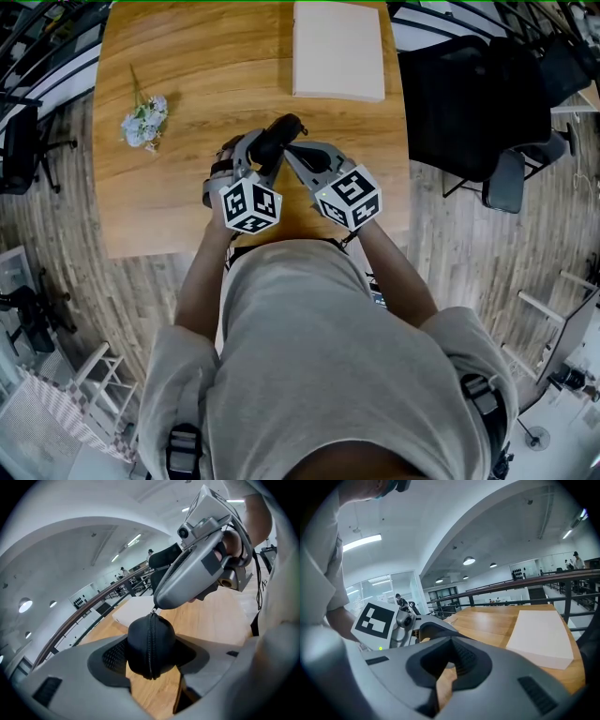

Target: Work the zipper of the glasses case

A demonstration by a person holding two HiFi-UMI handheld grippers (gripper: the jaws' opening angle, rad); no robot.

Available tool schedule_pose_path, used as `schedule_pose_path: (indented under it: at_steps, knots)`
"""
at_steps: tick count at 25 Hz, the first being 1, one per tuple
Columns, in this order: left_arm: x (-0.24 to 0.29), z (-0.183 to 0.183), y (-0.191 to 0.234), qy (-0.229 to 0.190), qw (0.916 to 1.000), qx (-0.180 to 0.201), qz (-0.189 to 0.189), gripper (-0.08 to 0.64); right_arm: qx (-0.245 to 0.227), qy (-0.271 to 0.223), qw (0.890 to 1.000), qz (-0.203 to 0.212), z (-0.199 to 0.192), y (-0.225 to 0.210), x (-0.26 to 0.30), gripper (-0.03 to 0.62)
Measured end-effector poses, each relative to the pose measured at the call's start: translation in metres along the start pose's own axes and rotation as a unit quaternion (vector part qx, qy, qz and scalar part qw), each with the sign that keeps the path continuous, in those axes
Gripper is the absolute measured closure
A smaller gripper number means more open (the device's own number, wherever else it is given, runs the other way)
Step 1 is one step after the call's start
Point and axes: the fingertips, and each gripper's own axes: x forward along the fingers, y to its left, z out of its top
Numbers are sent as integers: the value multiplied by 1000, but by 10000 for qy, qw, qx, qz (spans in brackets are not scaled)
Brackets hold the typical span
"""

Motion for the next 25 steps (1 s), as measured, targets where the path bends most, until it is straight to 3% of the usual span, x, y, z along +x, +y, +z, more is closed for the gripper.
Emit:
schedule_pose_path:
  at_steps: [9,25]
  knots:
    - [-15,16,-4,-452,9985,324,8,288,197,29,9997,-152,-4,-23,-4,568]
    - [-2,7,4,13,9998,174,86,288,102,-83,9998,118,8,0,-4,568]
